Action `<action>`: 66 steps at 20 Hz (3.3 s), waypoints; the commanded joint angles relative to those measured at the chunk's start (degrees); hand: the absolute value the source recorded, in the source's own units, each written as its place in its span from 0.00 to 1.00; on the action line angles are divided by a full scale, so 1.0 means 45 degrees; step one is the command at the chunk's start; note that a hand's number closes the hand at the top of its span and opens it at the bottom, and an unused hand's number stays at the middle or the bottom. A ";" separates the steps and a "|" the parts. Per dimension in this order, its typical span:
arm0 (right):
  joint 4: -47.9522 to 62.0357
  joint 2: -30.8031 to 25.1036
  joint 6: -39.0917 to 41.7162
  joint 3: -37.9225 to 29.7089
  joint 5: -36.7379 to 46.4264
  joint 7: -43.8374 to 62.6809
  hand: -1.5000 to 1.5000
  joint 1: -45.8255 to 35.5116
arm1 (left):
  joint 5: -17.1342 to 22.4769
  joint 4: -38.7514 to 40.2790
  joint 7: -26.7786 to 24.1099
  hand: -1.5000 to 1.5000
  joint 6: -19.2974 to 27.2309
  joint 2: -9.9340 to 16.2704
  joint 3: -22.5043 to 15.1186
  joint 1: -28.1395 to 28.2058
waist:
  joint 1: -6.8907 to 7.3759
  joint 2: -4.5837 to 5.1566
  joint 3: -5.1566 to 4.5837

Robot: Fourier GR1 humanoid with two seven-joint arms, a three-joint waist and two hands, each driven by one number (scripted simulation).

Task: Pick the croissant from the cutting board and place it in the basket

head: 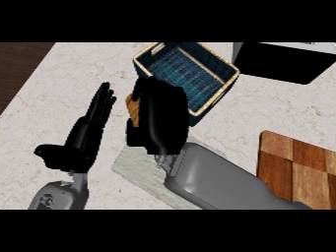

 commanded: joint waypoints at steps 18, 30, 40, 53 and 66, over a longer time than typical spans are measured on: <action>0.2768 0.0093 -0.0638 0.0476 -0.1353 0.5239 1.00 -0.4711 | 0.0065 -0.0139 0.0053 0.50 0.0376 0.0547 0.1112 0.0368 | -0.1500 -0.0246 -0.0027; 0.3750 0.0092 -0.1591 0.0313 -0.1320 0.4955 1.00 -0.4740 | 0.0078 -0.0334 0.0089 0.50 0.0564 0.0461 0.1341 0.0628 | -0.2196 -0.0226 0.0012; 0.5306 0.0094 -0.1629 0.0759 -0.2059 0.3873 1.00 -0.4109 | 0.0161 -0.0306 -0.0594 0.50 0.0232 0.0570 0.1542 0.1441 | -0.2180 -0.0142 0.0004; 0.6140 0.0096 -0.3759 0.0396 -0.2236 0.2464 1.00 -0.2864 | 0.0156 -0.0958 -0.0048 0.50 0.0191 0.0504 0.1538 0.1706 | -0.2297 -0.0155 0.0020; 0.6957 0.0098 -0.4693 -0.0072 -0.2515 0.1509 0.00 -0.2170 | 0.0446 -0.1025 0.0251 0.50 -0.0355 0.0895 0.2133 0.1516 | -0.2348 -0.0149 0.0021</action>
